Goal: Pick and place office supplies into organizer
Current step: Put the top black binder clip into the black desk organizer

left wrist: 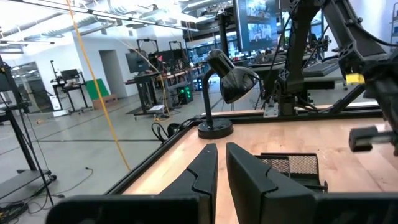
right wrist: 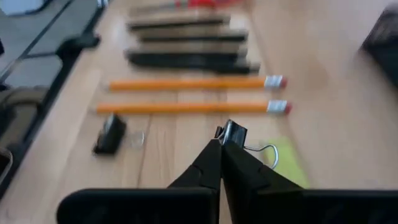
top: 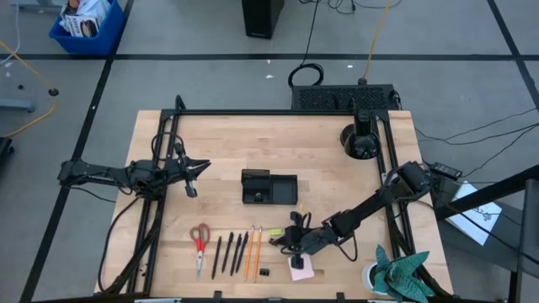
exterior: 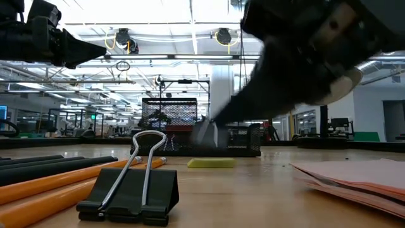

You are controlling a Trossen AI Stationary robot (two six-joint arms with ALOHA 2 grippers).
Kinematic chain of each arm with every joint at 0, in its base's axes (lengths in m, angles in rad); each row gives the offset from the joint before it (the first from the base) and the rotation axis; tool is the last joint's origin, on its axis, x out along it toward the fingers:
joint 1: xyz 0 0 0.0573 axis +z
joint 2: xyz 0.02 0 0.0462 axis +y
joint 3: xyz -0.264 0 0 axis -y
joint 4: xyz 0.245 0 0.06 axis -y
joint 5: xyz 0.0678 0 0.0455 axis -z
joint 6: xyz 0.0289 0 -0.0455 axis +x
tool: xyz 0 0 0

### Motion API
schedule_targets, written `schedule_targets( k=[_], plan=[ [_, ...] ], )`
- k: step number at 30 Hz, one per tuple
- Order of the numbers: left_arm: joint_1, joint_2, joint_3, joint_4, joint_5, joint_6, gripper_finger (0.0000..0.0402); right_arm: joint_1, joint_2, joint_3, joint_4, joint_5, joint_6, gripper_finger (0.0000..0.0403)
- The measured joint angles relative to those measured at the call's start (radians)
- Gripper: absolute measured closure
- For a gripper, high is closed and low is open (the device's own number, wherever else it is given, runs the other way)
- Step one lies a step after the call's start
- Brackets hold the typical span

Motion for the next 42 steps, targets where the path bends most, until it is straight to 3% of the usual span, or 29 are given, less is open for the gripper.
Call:
schedule_targets(
  k=[11,18,27,42],
  plan=[
    [0.0,0.0,0.0,0.0,0.0,0.0,0.036,-0.078,-0.135,0.052,0.025,0.024,-0.306,0.0402],
    [0.0,0.0,0.0,0.0,0.0,0.006,0.036,-0.197,-0.085,0.125,0.015,0.057,-0.442,0.0402],
    [0.0,0.0,0.0,-0.001,-0.001,0.006,0.036,-0.302,0.008,0.128,-0.015,0.021,-0.417,0.0403],
    [0.0,0.0,0.0,0.0,-0.008,0.033,0.036,-0.309,0.082,0.128,-0.082,0.08,-0.409,0.0403]
  ],
)
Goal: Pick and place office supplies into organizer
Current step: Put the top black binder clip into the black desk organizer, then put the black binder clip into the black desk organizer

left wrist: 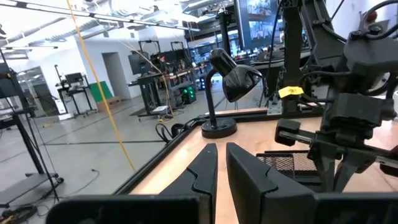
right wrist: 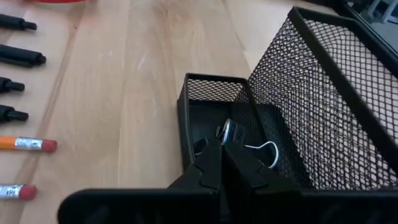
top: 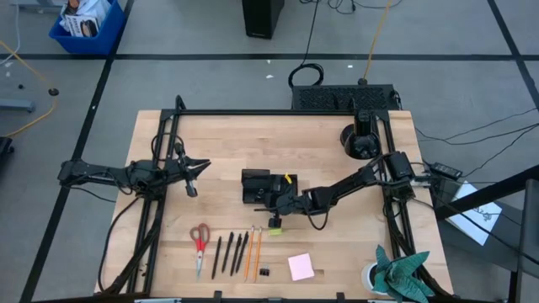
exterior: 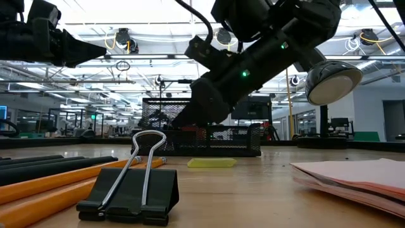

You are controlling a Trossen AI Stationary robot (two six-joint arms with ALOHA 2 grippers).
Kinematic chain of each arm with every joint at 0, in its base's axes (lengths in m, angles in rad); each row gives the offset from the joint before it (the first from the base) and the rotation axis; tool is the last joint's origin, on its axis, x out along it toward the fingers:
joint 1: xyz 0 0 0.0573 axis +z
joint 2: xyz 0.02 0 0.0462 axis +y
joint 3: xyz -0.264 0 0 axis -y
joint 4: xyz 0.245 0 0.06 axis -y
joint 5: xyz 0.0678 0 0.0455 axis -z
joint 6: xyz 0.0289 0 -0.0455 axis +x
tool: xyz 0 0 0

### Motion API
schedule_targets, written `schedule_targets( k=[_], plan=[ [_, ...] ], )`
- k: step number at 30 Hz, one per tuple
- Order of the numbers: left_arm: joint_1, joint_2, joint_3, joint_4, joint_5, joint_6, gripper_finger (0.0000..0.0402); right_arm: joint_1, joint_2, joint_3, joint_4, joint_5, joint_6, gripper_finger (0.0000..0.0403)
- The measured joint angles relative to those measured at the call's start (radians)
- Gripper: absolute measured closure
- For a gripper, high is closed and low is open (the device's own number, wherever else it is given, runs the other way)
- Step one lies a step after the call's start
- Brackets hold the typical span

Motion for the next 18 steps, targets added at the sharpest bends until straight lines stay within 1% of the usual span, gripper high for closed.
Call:
schedule_targets(
  k=[8,18],
  plan=[
    [0.0,0.0,0.0,0.0,0.0,0.0,0.036,0.0,-0.001,0.0,-0.008,-0.005,0.024,0.0398],
    [0.0,0.0,0.0,0.0,0.0,-0.003,0.036,0.001,-0.001,0.0,-0.014,-0.008,0.051,0.0344]
  ],
)
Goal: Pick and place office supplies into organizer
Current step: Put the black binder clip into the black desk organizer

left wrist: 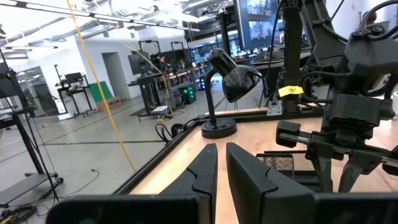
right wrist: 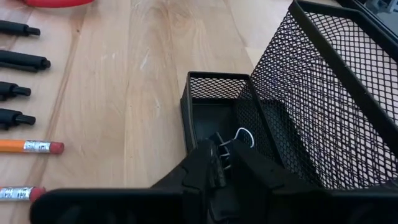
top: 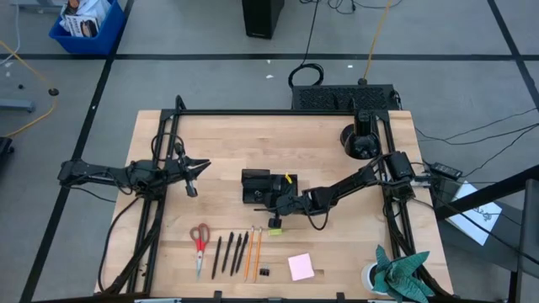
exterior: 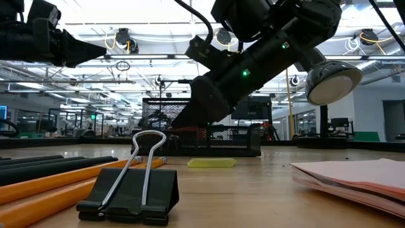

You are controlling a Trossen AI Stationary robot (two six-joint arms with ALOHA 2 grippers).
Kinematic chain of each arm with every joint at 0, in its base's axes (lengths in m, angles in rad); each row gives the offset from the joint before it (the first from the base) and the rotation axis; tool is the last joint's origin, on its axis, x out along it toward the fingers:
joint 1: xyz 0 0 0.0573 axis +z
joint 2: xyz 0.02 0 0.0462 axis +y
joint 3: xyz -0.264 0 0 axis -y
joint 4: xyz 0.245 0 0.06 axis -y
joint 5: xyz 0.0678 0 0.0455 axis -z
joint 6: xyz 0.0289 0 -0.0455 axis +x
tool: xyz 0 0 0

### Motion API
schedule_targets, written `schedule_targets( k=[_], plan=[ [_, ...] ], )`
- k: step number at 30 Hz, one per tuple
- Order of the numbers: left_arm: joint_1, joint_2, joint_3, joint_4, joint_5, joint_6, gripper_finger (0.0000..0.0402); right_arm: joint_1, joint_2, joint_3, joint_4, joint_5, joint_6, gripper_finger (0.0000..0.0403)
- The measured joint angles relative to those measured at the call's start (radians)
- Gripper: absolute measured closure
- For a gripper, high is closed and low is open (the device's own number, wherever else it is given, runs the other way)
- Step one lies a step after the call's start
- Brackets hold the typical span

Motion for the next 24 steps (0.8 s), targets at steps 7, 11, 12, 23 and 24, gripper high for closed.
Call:
schedule_targets(
  k=[7,11,12,23,24],
  plan=[
    [0.0,0.0,0.0,0.0,0.0,0.0,0.036,0.002,0.0,0.0,-0.001,0.004,-0.016,0.032],
    [0.0,0.0,0.0,0.0,0.0,0.0,0.036,0.013,-0.01,-0.002,0.0,0.042,-0.043,0.0307],
    [0.0,0.0,0.0,0.0,0.001,0.0,0.036,0.019,-0.017,-0.002,0.003,0.062,-0.054,0.0303],
    [0.0,0.0,0.0,0.0,0.001,0.0,0.036,0.12,-0.152,-0.002,0.012,0.162,-0.125,0.0263],
    [0.0,0.0,0.0,-0.001,0.001,0.0,0.036,0.13,-0.16,-0.002,0.011,0.16,-0.125,0.0261]
  ],
)
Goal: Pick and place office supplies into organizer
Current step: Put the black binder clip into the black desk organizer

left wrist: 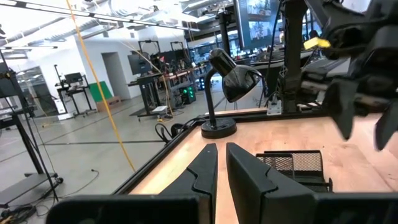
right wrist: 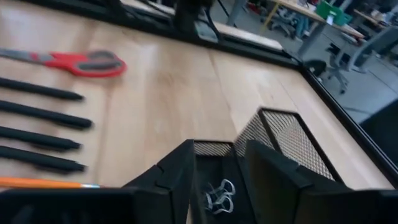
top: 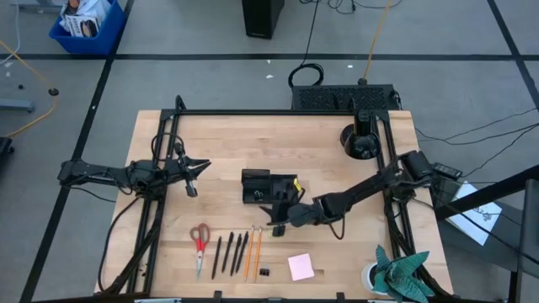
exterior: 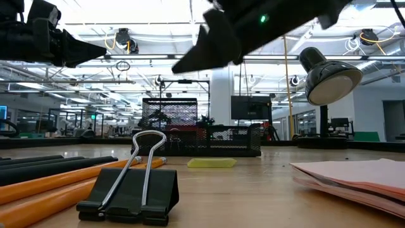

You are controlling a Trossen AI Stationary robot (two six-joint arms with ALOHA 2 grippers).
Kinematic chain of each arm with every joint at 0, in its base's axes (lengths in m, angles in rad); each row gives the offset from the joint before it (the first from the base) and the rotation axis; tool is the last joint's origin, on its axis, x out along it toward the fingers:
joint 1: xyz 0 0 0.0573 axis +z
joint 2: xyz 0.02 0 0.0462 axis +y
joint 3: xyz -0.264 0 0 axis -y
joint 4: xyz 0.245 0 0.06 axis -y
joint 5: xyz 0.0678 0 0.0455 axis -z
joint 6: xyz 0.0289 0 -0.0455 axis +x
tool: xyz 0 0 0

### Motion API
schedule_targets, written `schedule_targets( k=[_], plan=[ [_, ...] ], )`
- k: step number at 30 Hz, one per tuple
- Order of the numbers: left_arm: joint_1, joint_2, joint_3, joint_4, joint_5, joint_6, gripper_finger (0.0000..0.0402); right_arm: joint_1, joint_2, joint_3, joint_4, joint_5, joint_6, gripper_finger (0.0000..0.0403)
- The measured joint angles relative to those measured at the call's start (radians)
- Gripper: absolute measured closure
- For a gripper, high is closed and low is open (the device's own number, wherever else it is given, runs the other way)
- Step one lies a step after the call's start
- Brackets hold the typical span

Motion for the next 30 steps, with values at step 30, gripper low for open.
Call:
schedule_targets(
  k=[30],
  plan=[
    [0.0,0.0,0.0,0.0,0.002,-0.138,0.036,0.076,-0.061,0.001,-0.043,-0.197,0.134,0.0254]
  ],
)
